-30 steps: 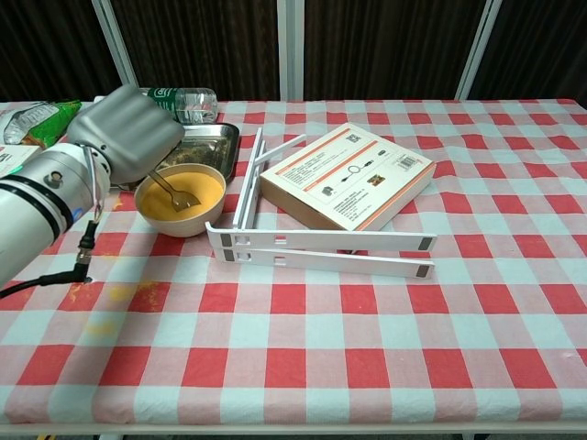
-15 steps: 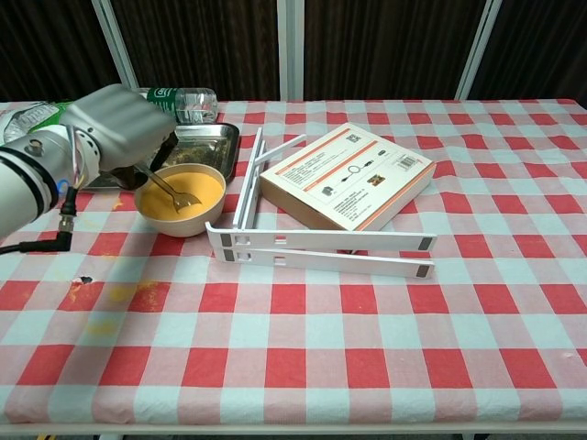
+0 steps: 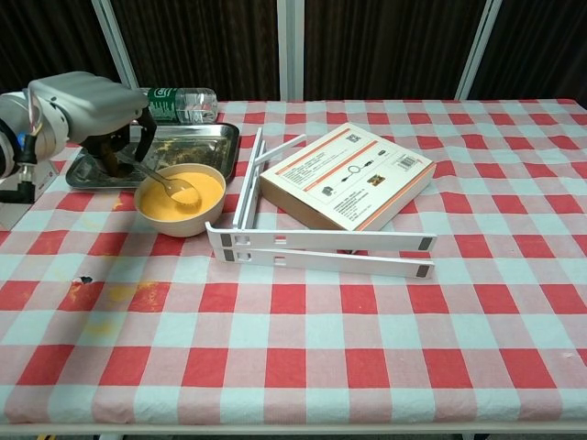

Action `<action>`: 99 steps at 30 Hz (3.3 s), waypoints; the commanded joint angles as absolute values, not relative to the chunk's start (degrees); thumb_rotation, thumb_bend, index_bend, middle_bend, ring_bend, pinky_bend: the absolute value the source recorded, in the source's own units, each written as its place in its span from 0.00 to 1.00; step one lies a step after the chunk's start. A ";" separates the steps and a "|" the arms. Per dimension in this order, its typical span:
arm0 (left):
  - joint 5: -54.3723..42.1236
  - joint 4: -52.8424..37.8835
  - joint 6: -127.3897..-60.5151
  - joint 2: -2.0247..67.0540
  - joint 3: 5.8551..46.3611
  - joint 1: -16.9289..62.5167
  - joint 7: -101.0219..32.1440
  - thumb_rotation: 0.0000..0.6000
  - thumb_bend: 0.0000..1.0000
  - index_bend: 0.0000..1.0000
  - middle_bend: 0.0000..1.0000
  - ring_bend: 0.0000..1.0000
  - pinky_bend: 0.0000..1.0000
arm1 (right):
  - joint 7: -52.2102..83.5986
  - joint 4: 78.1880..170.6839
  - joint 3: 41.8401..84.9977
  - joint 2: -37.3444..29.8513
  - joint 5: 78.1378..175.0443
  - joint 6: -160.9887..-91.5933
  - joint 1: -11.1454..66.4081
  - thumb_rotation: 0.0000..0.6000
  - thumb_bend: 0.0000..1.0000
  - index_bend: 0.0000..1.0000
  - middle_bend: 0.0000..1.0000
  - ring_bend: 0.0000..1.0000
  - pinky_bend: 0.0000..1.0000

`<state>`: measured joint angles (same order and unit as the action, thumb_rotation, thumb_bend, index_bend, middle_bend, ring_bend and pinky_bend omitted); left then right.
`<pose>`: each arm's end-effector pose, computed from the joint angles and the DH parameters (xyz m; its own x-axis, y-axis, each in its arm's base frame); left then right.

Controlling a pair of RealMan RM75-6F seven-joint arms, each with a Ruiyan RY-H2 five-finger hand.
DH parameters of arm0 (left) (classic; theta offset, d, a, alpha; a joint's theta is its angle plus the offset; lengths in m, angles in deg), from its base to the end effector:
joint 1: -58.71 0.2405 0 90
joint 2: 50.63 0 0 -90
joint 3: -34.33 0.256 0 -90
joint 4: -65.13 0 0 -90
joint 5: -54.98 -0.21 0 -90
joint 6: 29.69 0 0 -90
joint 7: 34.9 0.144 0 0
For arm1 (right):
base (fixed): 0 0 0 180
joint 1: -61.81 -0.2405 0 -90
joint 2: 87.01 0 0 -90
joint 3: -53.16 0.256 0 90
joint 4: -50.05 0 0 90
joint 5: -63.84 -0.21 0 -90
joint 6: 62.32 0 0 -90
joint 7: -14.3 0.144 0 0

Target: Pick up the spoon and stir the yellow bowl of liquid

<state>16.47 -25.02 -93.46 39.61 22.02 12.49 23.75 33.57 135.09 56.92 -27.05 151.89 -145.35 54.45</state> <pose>-0.1469 0.3513 -0.0115 0.7412 0.2283 0.6313 0.6710 -0.2216 -0.7076 -0.3281 -0.2011 0.1936 0.2693 -0.0055 0.9630 -0.9609 -0.0677 0.2684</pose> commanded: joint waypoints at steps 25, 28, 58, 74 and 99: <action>3.51 -9.67 -106.98 53.27 31.58 10.74 40.36 1.00 0.43 0.68 0.99 0.93 0.99 | 34.25 134.39 56.71 -26.70 151.74 -144.95 54.44 1.00 0.22 0.02 0.10 0.00 0.07; 3.45 -10.13 -107.12 53.86 31.18 11.18 40.57 1.00 0.43 0.68 0.99 0.93 0.99 | 34.38 134.21 56.67 -26.64 151.69 -144.85 54.45 1.00 0.22 0.02 0.10 0.00 0.07; 15.02 -23.03 -96.57 42.83 20.81 12.97 25.44 1.00 0.43 0.69 0.99 0.93 0.98 | 34.49 134.15 56.86 -26.59 151.68 -145.33 54.57 1.00 0.22 0.02 0.10 0.00 0.07; -5.65 -12.34 -108.95 46.98 32.84 12.25 35.09 1.00 0.44 0.69 1.00 0.94 0.98 | 34.25 134.75 56.85 -26.99 151.91 -145.96 54.82 1.00 0.22 0.02 0.10 0.00 0.07; -21.64 -6.30 -109.51 47.17 34.66 15.19 37.30 1.00 0.44 0.70 1.00 0.94 0.98 | 33.16 136.14 57.27 -28.00 151.95 -146.55 54.93 1.00 0.22 0.02 0.10 0.00 0.07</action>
<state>-21.49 -6.41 -109.85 46.84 34.61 14.92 37.03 33.19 136.11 57.26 -27.97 151.92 -146.54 54.95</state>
